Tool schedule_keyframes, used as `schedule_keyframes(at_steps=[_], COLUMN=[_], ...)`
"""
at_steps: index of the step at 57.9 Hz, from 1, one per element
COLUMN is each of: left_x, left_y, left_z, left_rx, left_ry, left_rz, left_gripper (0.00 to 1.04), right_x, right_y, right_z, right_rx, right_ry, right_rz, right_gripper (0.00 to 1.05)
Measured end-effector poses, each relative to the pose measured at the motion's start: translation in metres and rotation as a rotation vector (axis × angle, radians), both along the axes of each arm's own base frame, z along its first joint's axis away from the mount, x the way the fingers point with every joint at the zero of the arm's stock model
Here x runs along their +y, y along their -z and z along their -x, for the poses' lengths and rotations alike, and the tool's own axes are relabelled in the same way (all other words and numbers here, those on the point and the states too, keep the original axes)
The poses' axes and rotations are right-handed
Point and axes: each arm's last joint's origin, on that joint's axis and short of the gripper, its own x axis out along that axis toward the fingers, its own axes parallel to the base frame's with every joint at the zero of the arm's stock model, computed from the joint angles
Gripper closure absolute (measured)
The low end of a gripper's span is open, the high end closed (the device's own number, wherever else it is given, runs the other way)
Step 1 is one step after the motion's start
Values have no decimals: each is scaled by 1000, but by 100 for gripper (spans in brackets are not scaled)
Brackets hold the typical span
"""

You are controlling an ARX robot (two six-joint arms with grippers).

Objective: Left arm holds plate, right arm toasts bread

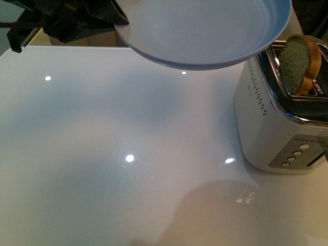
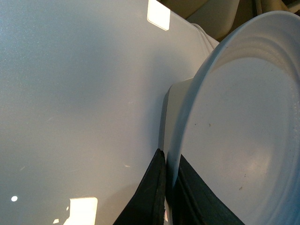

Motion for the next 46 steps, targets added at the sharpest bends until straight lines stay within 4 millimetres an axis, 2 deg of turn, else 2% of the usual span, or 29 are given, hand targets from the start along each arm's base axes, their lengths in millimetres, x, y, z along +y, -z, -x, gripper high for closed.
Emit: schedule_keyframes(at_steps=[10,18,30,38,46], left_x=[0,0,0,0,0], left_y=[0,0,-1,-1,-1], left_z=[0,0,0,0,0], left_rx=[0,0,-2,-2,-2], left_ry=[0,-2,0,0,0], left_rz=[0,-1,1,1,1], left_gripper=[102,102,102,102,102], right_x=[0,0,0,0,0], right_y=[0,4,3,3,3], right_z=[2,13,13,13,13], right_rx=[2,13,7,6,7], right_ry=[0,0,0,0,0], right_rz=[0,0,0,0,0], right_gripper=[103,103,102,82,58])
